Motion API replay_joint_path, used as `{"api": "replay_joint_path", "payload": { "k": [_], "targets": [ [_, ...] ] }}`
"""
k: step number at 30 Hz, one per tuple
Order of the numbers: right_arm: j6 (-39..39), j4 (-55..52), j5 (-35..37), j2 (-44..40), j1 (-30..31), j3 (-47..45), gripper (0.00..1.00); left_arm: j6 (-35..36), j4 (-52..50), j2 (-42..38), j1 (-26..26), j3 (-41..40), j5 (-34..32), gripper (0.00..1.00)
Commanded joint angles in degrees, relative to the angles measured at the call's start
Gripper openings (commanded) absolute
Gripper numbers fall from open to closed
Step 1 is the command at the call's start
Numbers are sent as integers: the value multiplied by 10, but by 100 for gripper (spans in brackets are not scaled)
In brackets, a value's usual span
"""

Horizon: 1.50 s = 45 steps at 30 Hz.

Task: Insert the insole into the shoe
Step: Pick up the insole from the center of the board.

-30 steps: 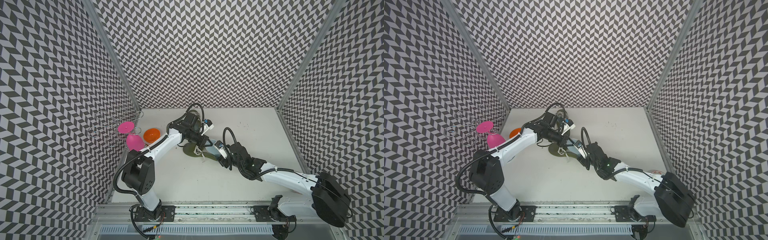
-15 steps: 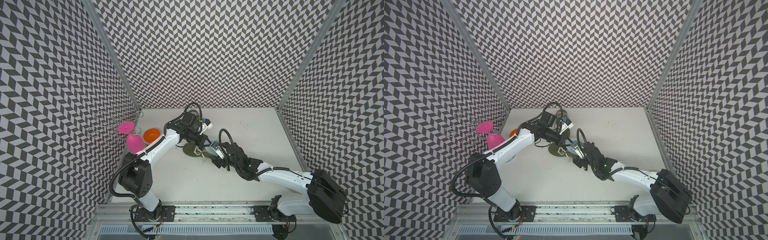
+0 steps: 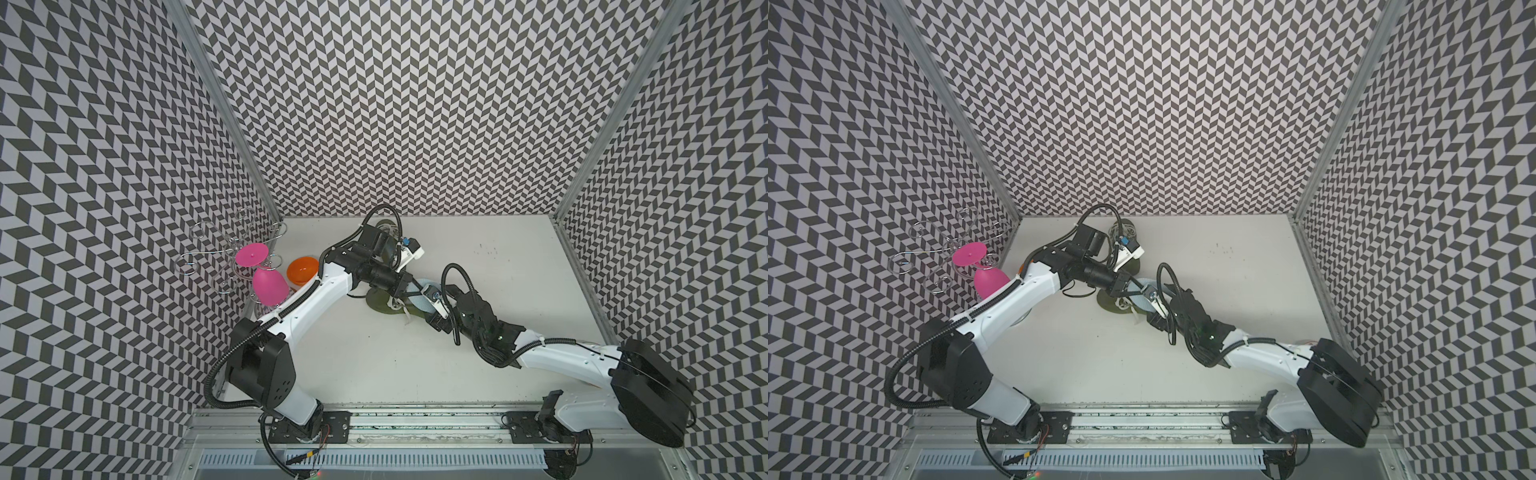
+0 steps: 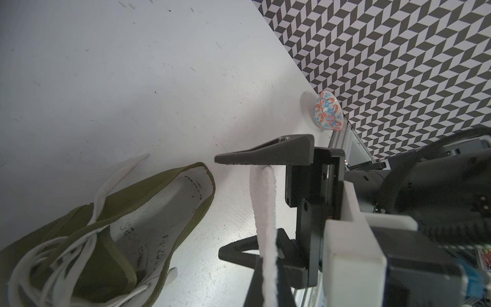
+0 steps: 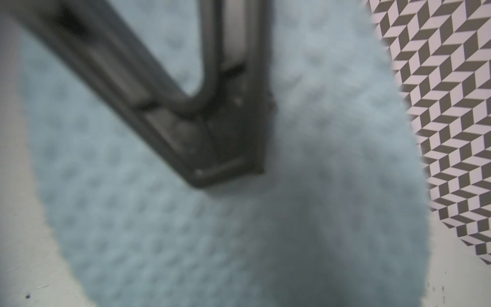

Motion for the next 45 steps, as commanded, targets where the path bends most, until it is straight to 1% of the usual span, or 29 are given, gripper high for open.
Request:
{"api": "replay_joint_path", "payload": {
  "k": [1,5,8,11,12,14,16,18,20,24,28,31,34,35,38,40,42,45],
  "targets": [
    [-13,39,-4,-11,3,-1,77,25,-7,-13,0,0,-27,0],
    [-3,24,-34,-17,1,2,75,31,-7,-11,-6,1,-49,0],
    [10,11,-70,-24,-5,5,74,36,-1,-14,-16,-7,-80,0],
    [23,3,-110,-26,-19,8,73,45,4,-18,-21,-11,-86,0],
    [30,1,-122,-26,-25,10,71,45,7,-21,-21,-11,-90,0],
    [40,3,-142,-30,-35,9,65,43,11,-23,-21,-10,-110,0],
    [44,8,-154,-32,-41,7,64,45,11,-21,-21,-6,-118,0],
    [48,5,-155,-28,-42,12,63,40,17,-17,-21,0,-119,0],
    [48,-2,-155,-24,-42,17,59,36,27,-14,-21,1,-121,0],
    [54,-5,-148,-22,-42,16,56,23,42,-7,-21,7,-135,0],
    [68,3,-135,-29,-42,9,47,-25,74,-1,-17,5,-139,0],
    [74,7,-133,-31,-42,7,45,-45,89,8,-17,2,-128,0],
    [80,10,-128,-30,-42,5,37,-63,102,11,-17,-2,-134,0],
    [80,10,-123,-28,-41,5,36,-70,108,11,-17,-3,-134,0],
    [82,-1,-98,-18,-43,15,35,-88,118,8,-17,-2,-135,21],
    [81,-20,-90,-10,-42,27,36,-99,120,3,-15,2,-143,32],
    [86,-33,-81,-4,-42,36,37,-108,116,-7,-10,11,-159,40],
    [96,-62,-60,5,-42,54,38,-134,113,-33,10,17,-199,45]
  ]
}}
